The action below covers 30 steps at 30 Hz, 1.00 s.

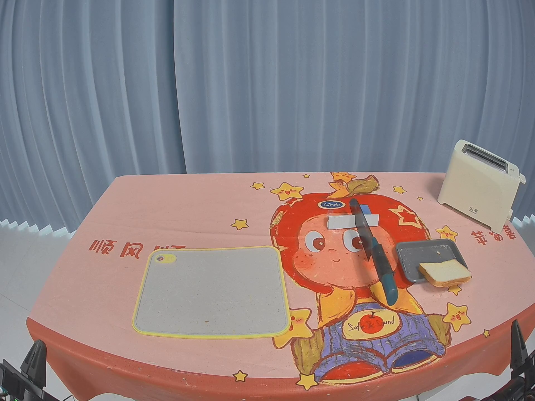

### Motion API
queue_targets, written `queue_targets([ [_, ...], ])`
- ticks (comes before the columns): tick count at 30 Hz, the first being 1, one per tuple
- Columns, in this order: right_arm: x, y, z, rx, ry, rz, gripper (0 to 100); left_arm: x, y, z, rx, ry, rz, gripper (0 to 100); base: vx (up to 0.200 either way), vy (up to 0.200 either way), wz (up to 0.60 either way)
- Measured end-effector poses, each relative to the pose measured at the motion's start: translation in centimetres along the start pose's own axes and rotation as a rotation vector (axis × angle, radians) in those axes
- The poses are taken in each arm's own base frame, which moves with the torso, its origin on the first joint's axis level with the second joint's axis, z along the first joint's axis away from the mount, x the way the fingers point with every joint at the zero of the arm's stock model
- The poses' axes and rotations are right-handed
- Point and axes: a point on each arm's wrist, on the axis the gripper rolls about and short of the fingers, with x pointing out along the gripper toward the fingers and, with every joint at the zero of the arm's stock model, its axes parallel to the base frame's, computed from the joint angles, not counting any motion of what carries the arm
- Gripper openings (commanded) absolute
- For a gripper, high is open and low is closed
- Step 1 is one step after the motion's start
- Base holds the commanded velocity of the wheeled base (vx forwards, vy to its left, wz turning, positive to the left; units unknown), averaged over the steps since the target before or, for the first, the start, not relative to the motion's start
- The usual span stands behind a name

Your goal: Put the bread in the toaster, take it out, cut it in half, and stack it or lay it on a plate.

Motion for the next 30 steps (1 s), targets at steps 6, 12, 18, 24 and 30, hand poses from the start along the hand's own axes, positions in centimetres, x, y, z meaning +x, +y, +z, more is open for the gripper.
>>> queue_targets([
  [6,0.0,0.0,0.0,-0.005,0.001,-0.001,100,0.0,0.0,0.0,0.0,0.0,0.0,0,0.0,0.0,0.0],
  [12,0.0,0.0,0.3,-0.051,-0.034,0.01,100,0.0,0.0,0.0,0.0,0.0,0.0,0,0.0,0.0,0.0],
  [18,0.0,0.1,-0.4,-0.054,0.043,0.029,100,0.0,0.0,0.0,0.0,0.0,0.0,0,0.0,0.0,0.0],
  [24,-0.2,0.1,-0.4,-0.052,0.087,0.056,100,0.0,0.0,0.0,0.0,0.0,0.0,0,0.0,0.0,0.0],
  [30,-0.5,0.1,0.2,-0.048,0.106,0.06,100,0.0,0.0,0.0,0.0,0.0,0.0,0,0.0,0.0,0.0],
])
